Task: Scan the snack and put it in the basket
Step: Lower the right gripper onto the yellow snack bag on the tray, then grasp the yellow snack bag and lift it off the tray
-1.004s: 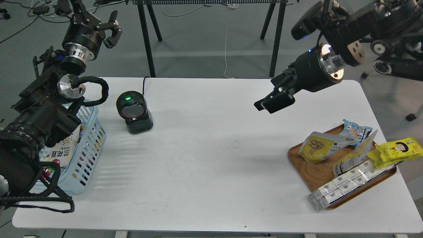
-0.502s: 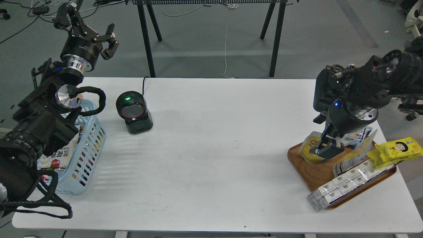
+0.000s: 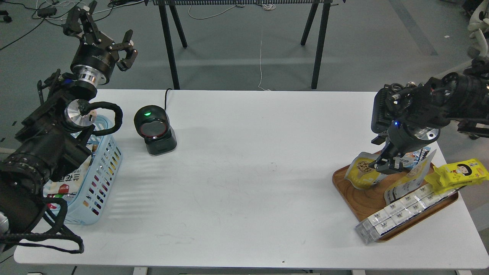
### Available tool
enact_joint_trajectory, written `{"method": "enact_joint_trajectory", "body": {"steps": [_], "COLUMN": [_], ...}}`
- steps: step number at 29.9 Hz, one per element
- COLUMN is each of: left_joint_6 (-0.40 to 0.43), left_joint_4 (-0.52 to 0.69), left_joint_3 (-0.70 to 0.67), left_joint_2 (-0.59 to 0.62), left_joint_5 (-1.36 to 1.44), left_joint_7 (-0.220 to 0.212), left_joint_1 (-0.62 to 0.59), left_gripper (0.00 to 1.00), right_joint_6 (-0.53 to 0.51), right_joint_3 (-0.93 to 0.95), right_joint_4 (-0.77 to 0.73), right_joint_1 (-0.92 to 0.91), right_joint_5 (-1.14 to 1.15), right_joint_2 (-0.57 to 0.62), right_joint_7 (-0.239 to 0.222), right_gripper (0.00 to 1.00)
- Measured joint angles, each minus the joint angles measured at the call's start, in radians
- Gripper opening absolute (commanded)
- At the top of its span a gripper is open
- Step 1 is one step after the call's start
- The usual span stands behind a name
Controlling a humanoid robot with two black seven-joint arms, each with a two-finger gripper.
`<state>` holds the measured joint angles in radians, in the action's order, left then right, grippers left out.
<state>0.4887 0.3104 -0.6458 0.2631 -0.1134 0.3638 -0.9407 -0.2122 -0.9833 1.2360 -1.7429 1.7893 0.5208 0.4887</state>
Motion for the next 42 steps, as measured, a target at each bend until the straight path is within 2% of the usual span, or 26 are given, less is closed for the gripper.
{"method": "enact_joint_trajectory", "body": {"steps": [14,33,42], "left_joint_6": [0.000,0.000,0.000], "left_joint_4": [0.000,-0.003,-0.005], "left_joint_3": [-0.002,-0.001,-0.001], "left_joint_2": [-0.001,0.004,0.009], "left_joint_5": [0.001,0.001,0.002], "left_joint_7": [0.001,0.000,0.000], "left_joint_1": [-0.005,-0.023,-0.023], "left_gripper": [1.00,1.00,1.00], "right_joint_6": [0.002,0.045,0.045], "right_joint_3": [0.000,-0.003,0.000], "right_joint_4": [-0.048,-0.042,0.125], "right_joint_1": [0.035,0.003,-0.197], "right_joint_5": [0.049,0.050,0.045], "right_joint_2": [-0.002,0.011,0.013], "right_joint_7": [0.000,0.000,0.000], "right_gripper": [0.00,0.00,0.00]}}
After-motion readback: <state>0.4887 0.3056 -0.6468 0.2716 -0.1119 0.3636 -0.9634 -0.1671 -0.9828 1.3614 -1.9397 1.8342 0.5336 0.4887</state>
